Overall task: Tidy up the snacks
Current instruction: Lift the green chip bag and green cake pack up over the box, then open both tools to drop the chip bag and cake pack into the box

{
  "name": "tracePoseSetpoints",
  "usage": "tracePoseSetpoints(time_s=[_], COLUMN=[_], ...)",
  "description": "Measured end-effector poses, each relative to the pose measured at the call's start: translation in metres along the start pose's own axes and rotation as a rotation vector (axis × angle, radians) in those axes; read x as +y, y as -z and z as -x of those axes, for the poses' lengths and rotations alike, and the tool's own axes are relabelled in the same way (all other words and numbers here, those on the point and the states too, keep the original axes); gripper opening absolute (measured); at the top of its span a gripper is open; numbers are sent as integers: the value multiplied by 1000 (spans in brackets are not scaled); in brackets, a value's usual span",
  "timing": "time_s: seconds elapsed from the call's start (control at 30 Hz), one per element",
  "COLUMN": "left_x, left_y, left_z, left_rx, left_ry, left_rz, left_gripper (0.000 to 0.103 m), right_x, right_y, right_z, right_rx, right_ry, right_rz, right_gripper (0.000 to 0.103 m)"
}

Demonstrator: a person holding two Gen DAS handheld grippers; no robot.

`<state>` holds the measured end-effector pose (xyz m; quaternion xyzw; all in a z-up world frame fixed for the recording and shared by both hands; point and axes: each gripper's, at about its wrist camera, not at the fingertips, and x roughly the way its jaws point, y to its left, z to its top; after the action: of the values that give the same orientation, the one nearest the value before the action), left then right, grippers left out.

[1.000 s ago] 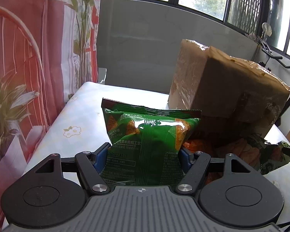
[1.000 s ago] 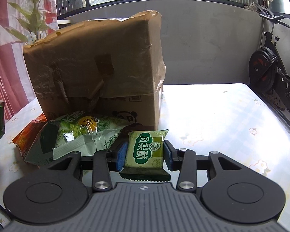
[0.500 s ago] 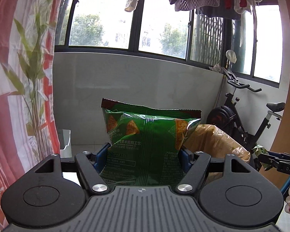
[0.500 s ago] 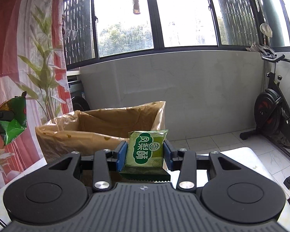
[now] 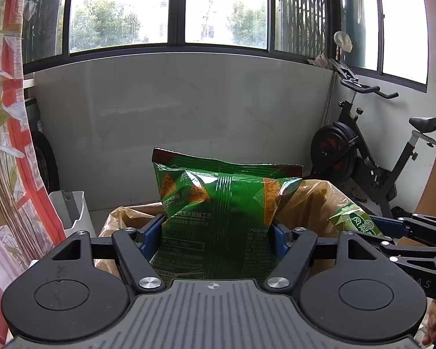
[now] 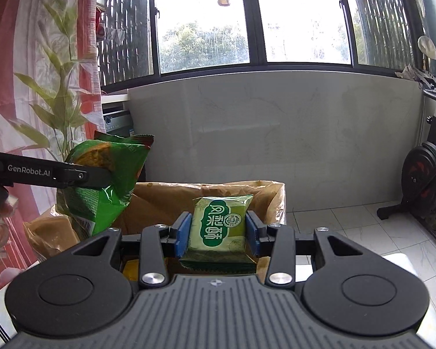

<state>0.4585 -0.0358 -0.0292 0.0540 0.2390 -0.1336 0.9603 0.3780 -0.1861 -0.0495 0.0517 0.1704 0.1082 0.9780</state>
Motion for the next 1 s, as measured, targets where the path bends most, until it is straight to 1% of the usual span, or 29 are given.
tracePoseSetpoints(time_s=[0.07, 0.13, 0.2, 0.23, 0.27, 0.33, 0.4, 0.47, 0.5, 0.57, 0.63, 0.7, 0.83, 0.93, 1.0], left_x=[-2, 2, 3, 5, 5, 9, 13, 19, 22, 27, 33, 38, 58, 70, 78], left_y=[1, 2, 3, 3, 4, 4, 5, 9, 12, 18, 27, 37, 61, 79, 92], left_z=[-14, -24, -26, -26, -26, -19, -8, 8, 17, 34, 52, 68, 95, 107, 114], left_rx=[29, 54, 59, 56, 55, 49, 40, 23, 12, -5, -18, -20, -32, -34, -31], left_ry=[-3, -15, -24, -23, -20, -21, -23, -17, -15, -14, -15, -9, -22, -47, -67], left_rz=[-7, -6, -2, -2, -3, 1, 7, 15, 18, 19, 20, 23, 54, 99, 127], left_gripper=[76, 81, 84, 84, 85, 86, 86, 86, 86, 86, 86, 86, 86, 86, 86], right_x=[0, 1, 2, 2, 2, 1, 1, 3, 4, 7, 11, 15, 25, 27, 28], right_y=[2, 4, 5, 5, 5, 6, 6, 8, 10, 16, 24, 33, 54, 71, 82], right_z=[-7, -10, -9, -7, -6, 2, 10, 20, 27, 40, 55, 65, 74, 76, 71], right_rx=[19, 26, 20, 16, 10, -8, -23, -41, -54, -86, -113, -114, -57, -28, 18], right_ry=[0, -9, -8, -5, -3, -3, -3, 0, 2, 12, 27, 39, 70, 40, 28], right_rz=[-10, -9, -4, -3, -4, -9, -13, -17, -17, -11, -3, -5, -17, -48, -84], right_gripper=[43, 45, 54, 60, 63, 66, 73, 85, 87, 98, 103, 103, 103, 103, 103])
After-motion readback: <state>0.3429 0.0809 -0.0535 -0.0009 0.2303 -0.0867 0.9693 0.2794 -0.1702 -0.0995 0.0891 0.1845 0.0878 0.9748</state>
